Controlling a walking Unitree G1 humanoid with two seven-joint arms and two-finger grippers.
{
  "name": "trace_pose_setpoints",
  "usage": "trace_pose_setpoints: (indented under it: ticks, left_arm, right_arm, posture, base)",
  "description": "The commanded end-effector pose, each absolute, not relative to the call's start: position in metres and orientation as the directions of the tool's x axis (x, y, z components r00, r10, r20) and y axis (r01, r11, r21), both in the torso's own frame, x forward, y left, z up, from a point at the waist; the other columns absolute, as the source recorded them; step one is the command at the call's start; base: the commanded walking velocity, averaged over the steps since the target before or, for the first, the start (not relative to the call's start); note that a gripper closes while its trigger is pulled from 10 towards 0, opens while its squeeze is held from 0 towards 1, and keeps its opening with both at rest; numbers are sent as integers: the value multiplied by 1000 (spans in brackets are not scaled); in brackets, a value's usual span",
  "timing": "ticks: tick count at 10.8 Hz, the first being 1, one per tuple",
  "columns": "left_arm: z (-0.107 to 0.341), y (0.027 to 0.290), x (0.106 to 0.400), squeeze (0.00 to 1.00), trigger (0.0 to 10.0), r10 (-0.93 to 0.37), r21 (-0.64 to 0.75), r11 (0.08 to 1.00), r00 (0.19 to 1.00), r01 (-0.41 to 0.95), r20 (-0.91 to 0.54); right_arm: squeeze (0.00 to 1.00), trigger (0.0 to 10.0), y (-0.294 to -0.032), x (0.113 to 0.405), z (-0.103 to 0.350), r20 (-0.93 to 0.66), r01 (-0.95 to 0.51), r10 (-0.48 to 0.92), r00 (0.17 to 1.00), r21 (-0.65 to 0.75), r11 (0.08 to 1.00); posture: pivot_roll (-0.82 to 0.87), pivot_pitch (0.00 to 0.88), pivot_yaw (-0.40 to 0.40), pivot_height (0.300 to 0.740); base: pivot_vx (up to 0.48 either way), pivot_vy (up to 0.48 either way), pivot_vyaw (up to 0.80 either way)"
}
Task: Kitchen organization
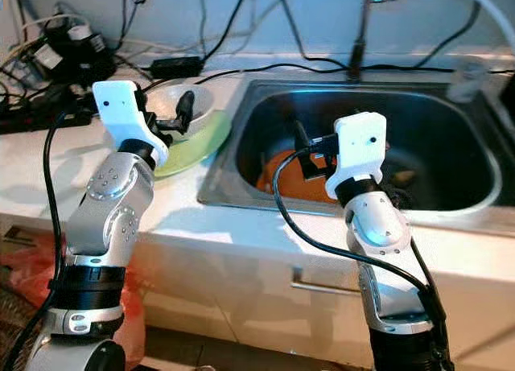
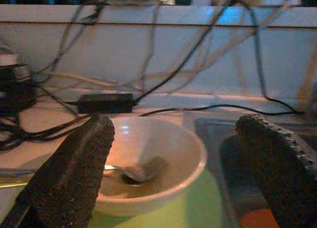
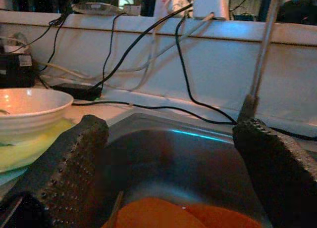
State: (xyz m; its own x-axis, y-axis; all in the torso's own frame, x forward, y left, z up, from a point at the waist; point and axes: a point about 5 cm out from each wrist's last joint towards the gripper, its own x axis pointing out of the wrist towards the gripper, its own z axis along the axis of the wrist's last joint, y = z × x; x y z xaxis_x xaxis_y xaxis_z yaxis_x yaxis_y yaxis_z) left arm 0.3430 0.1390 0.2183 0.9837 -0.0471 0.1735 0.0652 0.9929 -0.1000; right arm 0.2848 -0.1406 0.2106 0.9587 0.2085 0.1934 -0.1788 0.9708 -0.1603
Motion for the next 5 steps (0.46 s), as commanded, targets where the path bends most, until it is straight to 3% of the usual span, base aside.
trace_pose_setpoints:
  ticks: [1,5]
  left_arm:
    - [220,152,345,0,10000,22,-85,996,984,-7,177]
    - [226,171,351,0,10000,101,-65,994,975,-90,199]
  right_arm:
    - [0,10000,-136,282,213,199,-202,233,952,-161,966]
    - [0,10000,-135,282,211,192,-211,241,951,-163,964]
  posture:
    - [-94,0,106,740]
    - [-83,0,99,740]
  base:
    - [0,0,800]
    - [0,0,742]
